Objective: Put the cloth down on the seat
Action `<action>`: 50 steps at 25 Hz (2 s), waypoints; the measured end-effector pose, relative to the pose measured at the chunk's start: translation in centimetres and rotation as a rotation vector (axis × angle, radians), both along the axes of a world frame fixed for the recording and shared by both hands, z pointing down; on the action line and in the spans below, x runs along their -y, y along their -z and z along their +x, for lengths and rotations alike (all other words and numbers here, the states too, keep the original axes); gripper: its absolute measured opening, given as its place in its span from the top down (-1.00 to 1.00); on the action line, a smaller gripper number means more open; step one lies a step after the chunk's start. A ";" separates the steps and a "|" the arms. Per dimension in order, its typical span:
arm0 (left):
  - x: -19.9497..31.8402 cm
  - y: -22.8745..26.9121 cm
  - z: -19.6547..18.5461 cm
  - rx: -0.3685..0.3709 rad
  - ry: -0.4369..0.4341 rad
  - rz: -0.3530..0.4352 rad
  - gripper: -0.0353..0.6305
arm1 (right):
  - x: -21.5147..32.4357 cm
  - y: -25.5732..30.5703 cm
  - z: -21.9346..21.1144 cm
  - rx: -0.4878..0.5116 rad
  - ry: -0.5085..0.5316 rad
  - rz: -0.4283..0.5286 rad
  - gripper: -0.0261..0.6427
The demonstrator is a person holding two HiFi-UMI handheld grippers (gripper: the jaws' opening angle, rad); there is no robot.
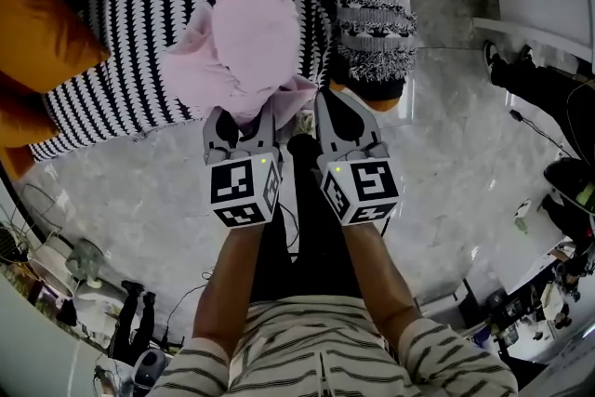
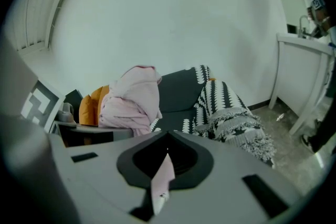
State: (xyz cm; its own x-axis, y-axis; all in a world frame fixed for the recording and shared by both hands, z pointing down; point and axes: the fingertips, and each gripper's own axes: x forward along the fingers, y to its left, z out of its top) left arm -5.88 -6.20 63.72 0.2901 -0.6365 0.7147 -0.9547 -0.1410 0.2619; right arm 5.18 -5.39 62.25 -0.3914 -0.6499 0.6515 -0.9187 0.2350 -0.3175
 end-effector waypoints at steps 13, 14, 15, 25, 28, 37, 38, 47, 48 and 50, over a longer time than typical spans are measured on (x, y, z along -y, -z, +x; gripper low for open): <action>1.0 -4.1 0.2 0.012 -0.010 -0.077 0.36 | 1.1 -2.9 0.0 -0.009 0.007 -0.057 0.89; 1.1 -4.1 0.2 0.010 -0.009 -0.082 0.36 | 1.2 -2.8 0.0 -0.011 0.005 -0.058 0.89; 1.3 -4.1 0.1 0.008 -0.007 -0.088 0.36 | 1.3 -2.6 0.0 -0.011 0.003 -0.059 0.89; 2.9 -6.5 0.1 0.003 -0.011 -0.137 0.35 | 2.3 -3.3 0.4 -0.001 -0.010 -0.069 0.89; 3.5 -7.6 -0.3 -0.005 -0.014 -0.157 0.35 | 2.7 -4.1 0.3 0.000 -0.011 -0.077 0.89; 4.4 -10.9 0.3 0.008 -0.039 -0.207 0.35 | 3.5 -5.5 0.8 0.000 -0.016 -0.094 0.89; 4.7 -11.3 0.2 0.010 -0.043 -0.214 0.35 | 3.7 -5.6 0.6 0.000 -0.014 -0.096 0.89; 6.3 -16.3 -1.6 0.021 -0.040 -0.276 0.35 | 5.0 -9.2 -0.4 0.003 -0.027 -0.133 0.89; 6.5 -16.2 -1.4 0.021 -0.040 -0.279 0.35 | 5.1 -9.1 -0.2 0.003 -0.030 -0.136 0.89; 6.9 -15.9 -0.8 0.021 -0.042 -0.279 0.35 | 5.3 -8.6 0.5 0.002 -0.034 -0.137 0.89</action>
